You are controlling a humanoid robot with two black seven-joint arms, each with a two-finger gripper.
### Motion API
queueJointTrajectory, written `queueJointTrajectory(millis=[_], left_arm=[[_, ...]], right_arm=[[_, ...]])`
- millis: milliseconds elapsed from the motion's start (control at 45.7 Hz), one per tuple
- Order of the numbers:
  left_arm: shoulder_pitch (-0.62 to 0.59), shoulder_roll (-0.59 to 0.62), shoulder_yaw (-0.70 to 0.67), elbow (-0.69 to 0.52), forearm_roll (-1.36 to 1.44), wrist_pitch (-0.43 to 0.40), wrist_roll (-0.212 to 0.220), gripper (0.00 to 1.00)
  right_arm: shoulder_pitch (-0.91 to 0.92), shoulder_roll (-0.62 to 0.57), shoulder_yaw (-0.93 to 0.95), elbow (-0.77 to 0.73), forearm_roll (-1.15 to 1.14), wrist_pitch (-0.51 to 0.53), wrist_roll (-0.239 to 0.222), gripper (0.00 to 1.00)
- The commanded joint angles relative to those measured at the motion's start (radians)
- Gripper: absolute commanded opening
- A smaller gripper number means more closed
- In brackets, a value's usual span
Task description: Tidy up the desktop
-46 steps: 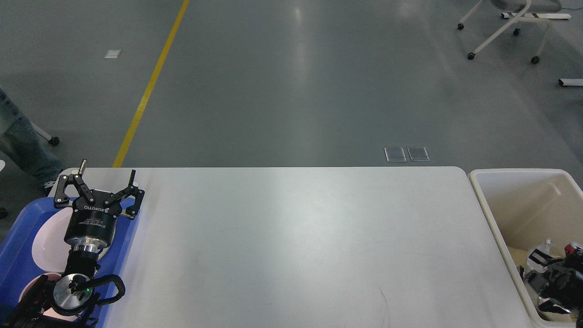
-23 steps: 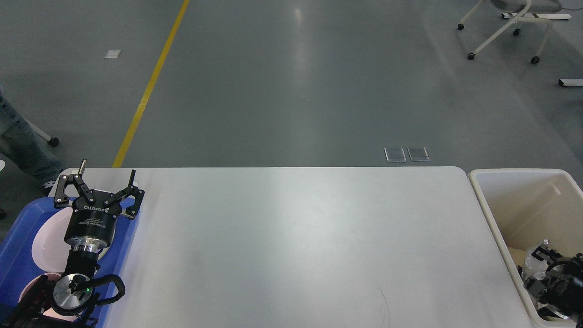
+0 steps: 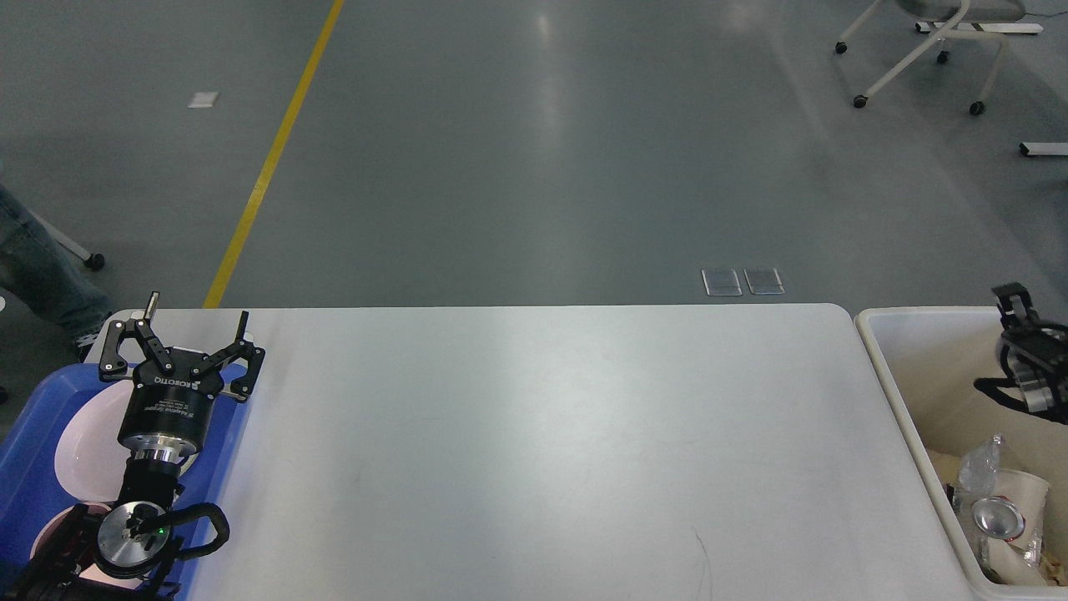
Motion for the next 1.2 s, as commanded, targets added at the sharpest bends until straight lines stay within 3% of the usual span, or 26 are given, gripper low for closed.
queueJointTrajectory(millis=[0, 263, 504, 547, 591, 657, 745, 810, 854, 1007, 1183], left_arm=[[0.000, 0.000, 0.000, 0.000, 0.000, 0.000, 0.000, 0.97], [0.000, 0.000, 0.000, 0.000, 0.000, 0.000, 0.000, 0.97], [0.000, 0.000, 0.000, 0.000, 0.000, 0.000, 0.000, 0.97], [0.000, 0.000, 0.000, 0.000, 0.000, 0.000, 0.000, 0.97], [0.000, 0.000, 0.000, 0.000, 0.000, 0.000, 0.000, 0.96], [0.000, 0.000, 0.000, 0.000, 0.000, 0.000, 0.000, 0.97], [0.000, 0.000, 0.000, 0.000, 0.000, 0.000, 0.000, 0.97], [0.000, 0.000, 0.000, 0.000, 0.000, 0.000, 0.000, 0.96], [0.000, 0.000, 0.000, 0.000, 0.000, 0.000, 0.000, 0.97], [0.000, 0.000, 0.000, 0.000, 0.000, 0.000, 0.000, 0.97], [0.000, 0.000, 0.000, 0.000, 0.000, 0.000, 0.000, 0.97]], right_arm=[[0.073, -0.006, 0.243, 0.099, -0.010, 0.004, -0.009, 1.00], [0.082, -0.009, 0.726, 0.272, -0.104, 0.004, 0.002, 1.00], [-0.191, 0.040, 1.150, 0.501, -0.122, 0.077, 0.020, 1.00], [-0.247, 0.050, 1.199, 0.541, -0.124, 0.091, 0.060, 1.00], [-0.297, 0.073, 1.237, 0.578, -0.124, 0.106, 0.129, 1.00], [-0.373, 0.113, 1.271, 0.619, -0.134, 0.131, 0.276, 1.00], [-0.455, 0.159, 1.294, 0.632, -0.173, 0.162, 0.514, 1.00], [-0.485, 0.195, 1.297, 0.630, -0.206, 0.195, 0.629, 1.00], [-0.514, 0.208, 1.294, 0.630, -0.237, 0.220, 0.657, 1.00], [-0.617, 0.238, 1.302, 0.635, -0.347, 0.277, 0.674, 1.00], [-0.637, 0.290, 1.316, 0.606, -0.355, 0.197, 0.703, 1.00]])
